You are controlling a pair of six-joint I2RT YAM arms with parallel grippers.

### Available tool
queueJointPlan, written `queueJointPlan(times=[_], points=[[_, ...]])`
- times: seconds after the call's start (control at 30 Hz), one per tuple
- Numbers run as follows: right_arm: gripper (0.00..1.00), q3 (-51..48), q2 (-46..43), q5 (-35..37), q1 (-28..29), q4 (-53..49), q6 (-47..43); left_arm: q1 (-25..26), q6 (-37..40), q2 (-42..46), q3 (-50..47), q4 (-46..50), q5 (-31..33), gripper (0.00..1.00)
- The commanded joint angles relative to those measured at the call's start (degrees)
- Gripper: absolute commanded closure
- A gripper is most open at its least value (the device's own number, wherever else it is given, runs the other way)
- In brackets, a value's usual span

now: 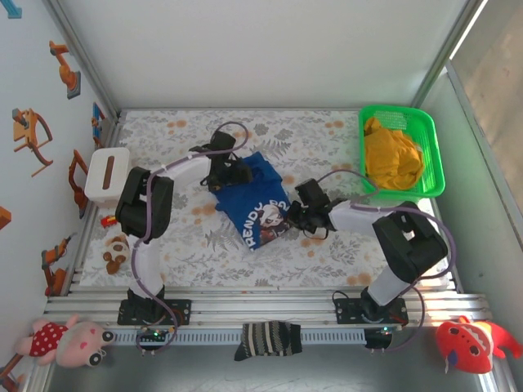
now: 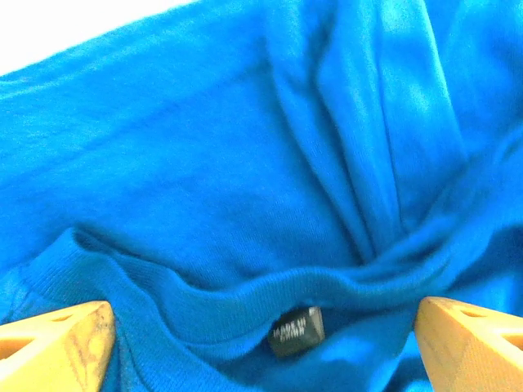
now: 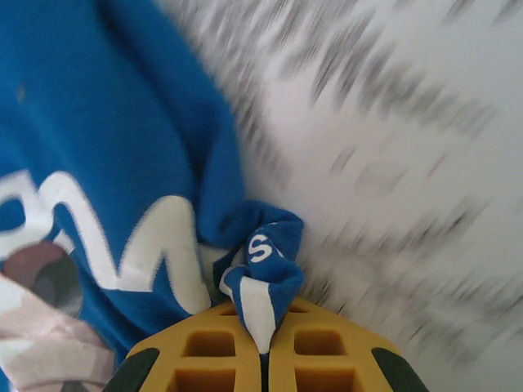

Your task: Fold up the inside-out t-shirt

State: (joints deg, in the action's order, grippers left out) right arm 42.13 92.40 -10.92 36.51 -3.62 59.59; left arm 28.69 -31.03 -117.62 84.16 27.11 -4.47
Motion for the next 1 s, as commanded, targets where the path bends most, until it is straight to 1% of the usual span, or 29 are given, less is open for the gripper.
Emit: queueJointPlan(times=[0.0,0.03,0.07,0.17,0.23,0.3,0.37,0.47,0.53,0.67,0.97], points=[[0.76,-0.9,-3.2,2.7,5.1,-4.8,2.8,-0.9,8.0,-2.1,5.7,3.1,-3.0,0.07],[0.67,0.3,-5.2,4.0,5.8,-8.3,1.8,-1.5,8.9,-1.8,7.2,3.8,-3.6,0.07],[0.62,1.5,-7.4,5.2,6.0,-11.5,0.3,-2.3,9.5,-1.2,8.3,4.3,-4.4,0.07],[0.53,7.8,-11.6,10.4,5.6,-21.7,-6.3,-4.8,9.7,2.3,8.9,4.6,-7.0,0.05],[0.53,13.7,-10.6,11.1,4.0,-25.8,-13.3,-6.4,8.6,5.0,8.0,4.5,-8.3,0.04],[0.53,20.0,-7.2,10.4,2.5,-27.7,-20.4,-7.4,7.6,7.3,6.4,4.2,-9.5,0.04],[0.54,27.5,-1.7,8.0,1.2,-29.3,-27.3,-7.7,6.6,9.2,4.4,4.4,-10.1,0.03],[0.54,38.6,7.9,8.2,0.3,-34.0,-33.8,-7.9,4.9,10.9,1.1,3.7,-10.7,0.02],[0.54,44.6,13.8,9.4,0.0,-36.4,-36.1,-7.9,3.7,11.5,-1.1,3.2,-10.5,0.02],[0.54,52.1,21.5,9.8,-0.5,-37.6,-37.3,-8.5,2.5,10.9,-3.1,2.7,-9.2,0.02],[0.55,61.8,30.4,10.0,-0.9,-39.1,-37.7,-10.0,2.5,8.4,-4.1,2.0,-9.6,0.02]])
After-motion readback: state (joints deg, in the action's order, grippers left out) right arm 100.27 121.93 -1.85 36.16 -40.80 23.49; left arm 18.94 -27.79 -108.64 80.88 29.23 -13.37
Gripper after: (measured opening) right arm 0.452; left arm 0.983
